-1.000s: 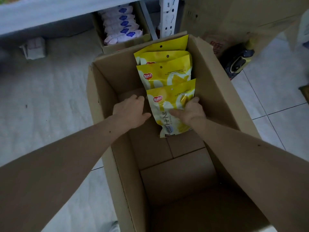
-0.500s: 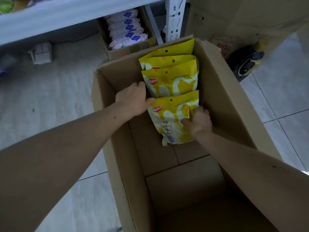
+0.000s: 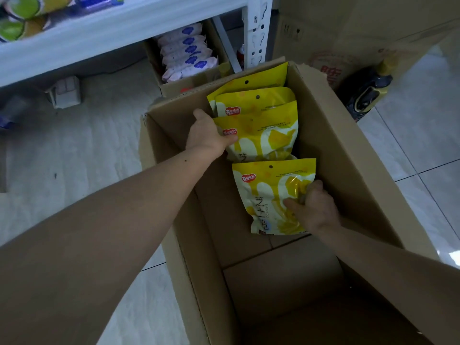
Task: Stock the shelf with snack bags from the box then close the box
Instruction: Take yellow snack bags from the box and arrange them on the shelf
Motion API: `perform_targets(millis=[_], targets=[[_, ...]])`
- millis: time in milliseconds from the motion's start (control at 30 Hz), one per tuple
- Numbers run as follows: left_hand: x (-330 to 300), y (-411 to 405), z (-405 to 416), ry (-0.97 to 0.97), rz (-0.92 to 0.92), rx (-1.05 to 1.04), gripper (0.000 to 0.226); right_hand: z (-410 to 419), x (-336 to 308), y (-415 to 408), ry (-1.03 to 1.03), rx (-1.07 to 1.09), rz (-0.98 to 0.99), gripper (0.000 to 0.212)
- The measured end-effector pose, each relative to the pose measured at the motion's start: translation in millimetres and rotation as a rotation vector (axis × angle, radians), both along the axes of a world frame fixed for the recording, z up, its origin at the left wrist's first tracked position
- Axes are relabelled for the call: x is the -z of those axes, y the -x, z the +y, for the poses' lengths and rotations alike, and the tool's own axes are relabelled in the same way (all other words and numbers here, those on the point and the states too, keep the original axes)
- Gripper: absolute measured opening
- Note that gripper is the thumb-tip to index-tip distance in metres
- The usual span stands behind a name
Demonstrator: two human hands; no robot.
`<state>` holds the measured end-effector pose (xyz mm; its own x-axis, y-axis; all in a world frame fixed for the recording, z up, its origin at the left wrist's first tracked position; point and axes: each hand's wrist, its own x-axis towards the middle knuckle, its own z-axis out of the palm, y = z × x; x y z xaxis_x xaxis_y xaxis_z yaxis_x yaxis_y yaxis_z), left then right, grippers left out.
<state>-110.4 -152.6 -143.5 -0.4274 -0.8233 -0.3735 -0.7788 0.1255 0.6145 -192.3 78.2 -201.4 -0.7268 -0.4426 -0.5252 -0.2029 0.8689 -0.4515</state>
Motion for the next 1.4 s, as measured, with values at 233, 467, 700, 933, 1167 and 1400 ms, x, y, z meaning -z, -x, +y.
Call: perform_targets(millis=[233, 467, 700, 933, 1167, 1400], targets=[[-6, -21, 7, -0.078, 0.001, 0.1, 0.046, 4, -19, 2, 0.004, 0.0, -0.023, 0.055], [-72, -25, 13, -0.198, 0.16, 0.317, 0.019, 8, -78, 6, -0.066, -0.127, -0.038, 0.049], [-199, -34, -14, -0.074, 0.194, 0.452, 0.025, -11, -185, 14, -0.026, -0.265, 0.02, 0.058], [-368, -71, -39, 0.323, 0.291, 0.496, 0.02, -39, -329, 2, 0.002, -0.366, 0.159, 0.073], [-531, -129, -53, 0.646, 0.267, 0.537, 0.018, -72, -468, -38, 0.075, -0.521, 0.224, 0.061], [-664, -198, -64, 0.802, 0.268, 0.516, 0.019, -105, -595, -86, 0.222, -0.657, 0.32, 0.06]])
